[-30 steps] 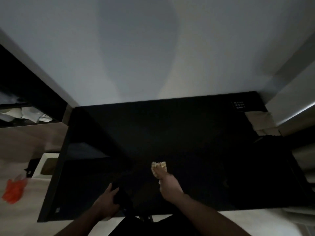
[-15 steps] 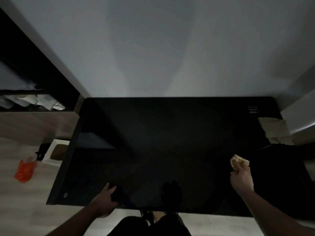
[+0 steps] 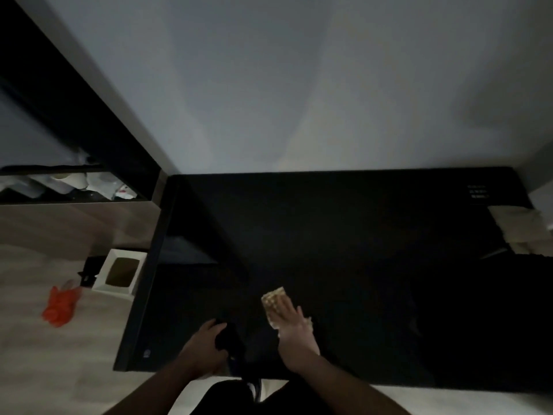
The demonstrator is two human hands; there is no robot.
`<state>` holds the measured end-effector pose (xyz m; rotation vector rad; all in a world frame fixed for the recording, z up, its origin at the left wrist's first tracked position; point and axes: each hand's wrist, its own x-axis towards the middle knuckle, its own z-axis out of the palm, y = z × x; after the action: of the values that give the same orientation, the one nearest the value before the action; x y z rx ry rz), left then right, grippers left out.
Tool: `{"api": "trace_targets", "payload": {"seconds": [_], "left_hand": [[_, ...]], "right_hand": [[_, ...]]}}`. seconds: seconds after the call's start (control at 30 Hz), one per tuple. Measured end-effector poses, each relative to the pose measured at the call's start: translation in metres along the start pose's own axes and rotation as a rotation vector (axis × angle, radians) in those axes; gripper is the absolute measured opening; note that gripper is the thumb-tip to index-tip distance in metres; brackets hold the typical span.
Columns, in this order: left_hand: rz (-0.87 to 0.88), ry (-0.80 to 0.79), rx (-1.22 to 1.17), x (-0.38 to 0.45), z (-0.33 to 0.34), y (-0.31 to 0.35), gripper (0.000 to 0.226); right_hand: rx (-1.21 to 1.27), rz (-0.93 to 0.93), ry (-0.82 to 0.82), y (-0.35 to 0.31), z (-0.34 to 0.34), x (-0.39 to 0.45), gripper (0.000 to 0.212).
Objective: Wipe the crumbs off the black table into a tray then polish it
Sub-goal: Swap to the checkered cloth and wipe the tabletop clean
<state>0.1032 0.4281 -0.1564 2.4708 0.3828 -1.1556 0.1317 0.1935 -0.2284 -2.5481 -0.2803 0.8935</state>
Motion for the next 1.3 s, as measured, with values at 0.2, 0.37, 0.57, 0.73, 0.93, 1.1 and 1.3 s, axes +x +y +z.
{"api": "trace_targets", "payload": {"seconds": [0.2, 0.37, 0.57, 0.73, 0.93, 1.1, 1.3], "left_hand": [[-0.061, 0.154, 0.011, 0.034, -0.067, -0.079, 0.088], [-0.142, 0.233, 0.026, 0.069, -0.118, -0.13, 0.099], [-0.242, 0.186, -0.202, 0.124, -0.149, -0.143, 0.15], [-0.352, 0.133, -0.25, 0.143, -0.151, -0.122, 0.178], [-0.392, 0.181, -0.242, 0.155, -0.152, -0.125, 0.18], [-0.366, 0.261, -0.243, 0.161, -0.142, -0.132, 0.181], [-0.343, 0.291, -0.227, 0.154, -0.143, -0.129, 0.179]], "right_hand": [[-0.081, -0.101, 0.005, -0.038, 0.007, 0.062, 0.107], [-0.141, -0.19, 0.115, -0.079, -0.027, 0.099, 0.089], [-0.223, -0.214, 0.146, -0.113, -0.045, 0.181, 0.091], [-0.237, -0.209, 0.175, -0.144, -0.073, 0.249, 0.084], [-0.199, -0.215, 0.234, -0.189, -0.106, 0.326, 0.083], [-0.165, -0.238, 0.257, -0.224, -0.116, 0.375, 0.083], [-0.251, -0.644, 0.212, -0.227, -0.06, 0.321, 0.097]]}}
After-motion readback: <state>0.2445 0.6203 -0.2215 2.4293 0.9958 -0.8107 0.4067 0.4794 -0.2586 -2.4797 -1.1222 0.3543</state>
